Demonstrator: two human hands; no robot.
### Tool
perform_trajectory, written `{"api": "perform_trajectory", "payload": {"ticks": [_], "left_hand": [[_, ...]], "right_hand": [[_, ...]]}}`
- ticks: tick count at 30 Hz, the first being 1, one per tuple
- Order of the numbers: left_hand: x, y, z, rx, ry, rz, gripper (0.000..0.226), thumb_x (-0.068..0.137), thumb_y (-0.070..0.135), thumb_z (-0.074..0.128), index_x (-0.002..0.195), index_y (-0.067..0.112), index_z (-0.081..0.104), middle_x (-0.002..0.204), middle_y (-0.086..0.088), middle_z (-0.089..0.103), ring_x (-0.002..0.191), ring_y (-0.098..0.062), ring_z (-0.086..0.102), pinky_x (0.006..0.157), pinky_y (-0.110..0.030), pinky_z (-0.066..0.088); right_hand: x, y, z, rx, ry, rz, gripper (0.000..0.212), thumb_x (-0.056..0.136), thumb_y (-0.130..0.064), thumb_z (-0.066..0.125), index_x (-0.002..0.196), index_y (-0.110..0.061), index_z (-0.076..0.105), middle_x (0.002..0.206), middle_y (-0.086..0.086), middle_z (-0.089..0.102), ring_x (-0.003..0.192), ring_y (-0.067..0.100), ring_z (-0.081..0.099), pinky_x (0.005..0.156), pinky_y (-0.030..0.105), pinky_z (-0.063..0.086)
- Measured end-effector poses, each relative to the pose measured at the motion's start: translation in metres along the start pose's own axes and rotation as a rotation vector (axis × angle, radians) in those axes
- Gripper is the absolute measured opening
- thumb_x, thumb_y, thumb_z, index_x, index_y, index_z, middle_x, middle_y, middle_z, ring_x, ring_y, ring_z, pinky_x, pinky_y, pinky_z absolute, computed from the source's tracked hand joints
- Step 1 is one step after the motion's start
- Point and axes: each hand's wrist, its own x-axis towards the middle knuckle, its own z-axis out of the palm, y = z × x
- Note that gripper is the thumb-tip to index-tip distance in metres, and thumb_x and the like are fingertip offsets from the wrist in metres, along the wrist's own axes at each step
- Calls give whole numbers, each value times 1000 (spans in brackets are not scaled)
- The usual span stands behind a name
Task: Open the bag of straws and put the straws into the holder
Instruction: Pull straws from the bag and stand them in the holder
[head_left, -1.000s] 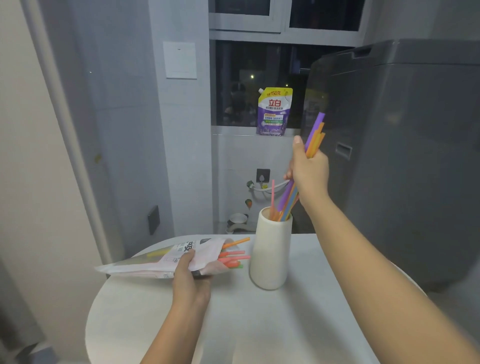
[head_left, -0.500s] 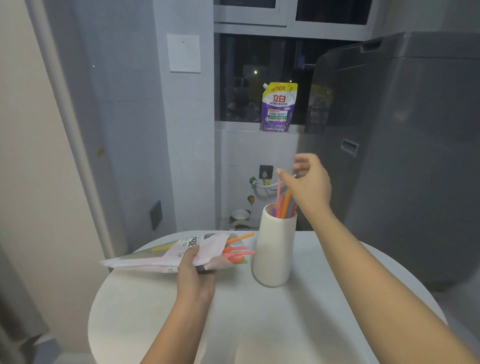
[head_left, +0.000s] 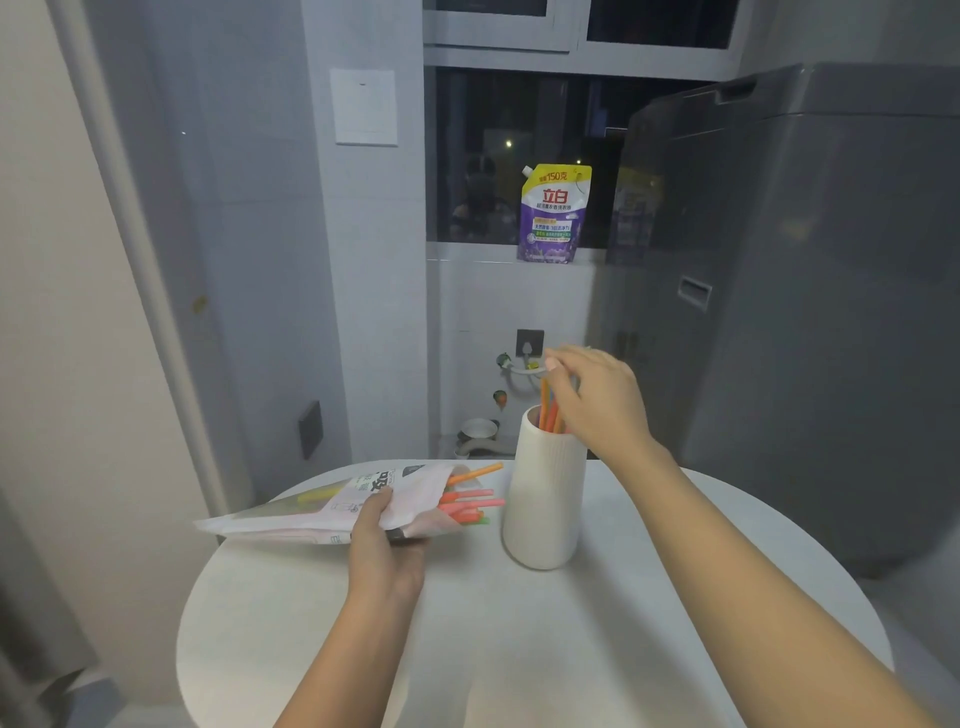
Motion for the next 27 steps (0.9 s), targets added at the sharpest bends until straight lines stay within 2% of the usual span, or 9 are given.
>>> {"api": "perform_trajectory", "payload": {"ticks": [2, 4, 7, 10, 14, 17, 20, 24, 27], "left_hand": [[0, 2, 0, 2, 1, -2, 33, 92, 4, 47, 125, 11, 46, 103, -8, 62, 85, -19, 62, 65, -28, 57], [-1, 2, 0, -3, 3, -8, 27, 92, 4, 47, 118, 12, 47, 95, -6, 62, 80, -17, 61, 53, -23, 54], [-2, 1, 1, -12, 0, -12, 26, 92, 4, 48, 116, 12, 47, 94, -6, 62, 79, -17, 61, 52, -22, 54], [-3, 2, 1, -23, -8, -2, 28, 92, 5, 48, 118, 12, 47, 96, -7, 62, 78, -16, 63, 53, -23, 55], [-4, 6, 1, -32, -15, 10, 13, 92, 4, 47, 100, 12, 52, 72, -3, 69, 55, -11, 67, 49, -21, 53], [-7, 8, 1, -27, -45, 11, 13, 92, 4, 46, 102, 10, 53, 78, -5, 67, 56, -12, 67, 48, -20, 51], [-9, 9, 1, 5, -77, 29, 24, 92, 5, 47, 116, 7, 50, 97, -10, 62, 74, -17, 65, 49, -19, 51], [-11, 9, 2, 45, -92, 62, 30, 93, 6, 47, 123, 8, 47, 96, -8, 61, 79, -17, 60, 43, -17, 45], [-13, 6, 3, 99, -101, 117, 38, 93, 7, 49, 130, 8, 46, 106, -10, 62, 91, -21, 62, 56, -23, 54]], "right_hand": [[0, 1, 1, -11, -50, -19, 35, 98, -31, 39, 124, -20, 59, 138, 4, 53, 131, 22, 41, 108, 35, 24], [0, 1, 2, -19, -112, -50, 36, 98, -30, 38, 128, -22, 55, 140, 3, 50, 133, 20, 38, 107, 32, 23], [-3, -2, -2, -41, -55, -72, 38, 98, -32, 39, 133, -24, 49, 142, 2, 48, 135, 20, 36, 110, 36, 19], [-13, -13, -10, -6, 93, -124, 34, 94, -29, 48, 125, -20, 57, 132, 1, 57, 129, 22, 44, 108, 38, 23], [-44, -30, -9, 105, 197, -202, 27, 85, -21, 55, 108, -13, 68, 105, 2, 68, 106, 25, 56, 96, 29, 30], [-72, -37, 2, 241, 145, -170, 28, 85, -20, 56, 108, -11, 68, 104, 4, 67, 103, 18, 53, 93, 19, 32], [-97, -40, 18, 339, 11, -70, 33, 87, -25, 52, 116, -14, 63, 114, 3, 63, 111, 10, 47, 93, 10, 28], [-116, -40, 42, 469, -204, 132, 42, 96, -33, 44, 136, -23, 42, 132, -4, 47, 118, 11, 47, 101, 24, 36], [-120, -45, 53, 594, -290, 298, 43, 96, -42, 38, 137, -28, 37, 129, -1, 52, 109, 16, 56, 96, 32, 45]]}}
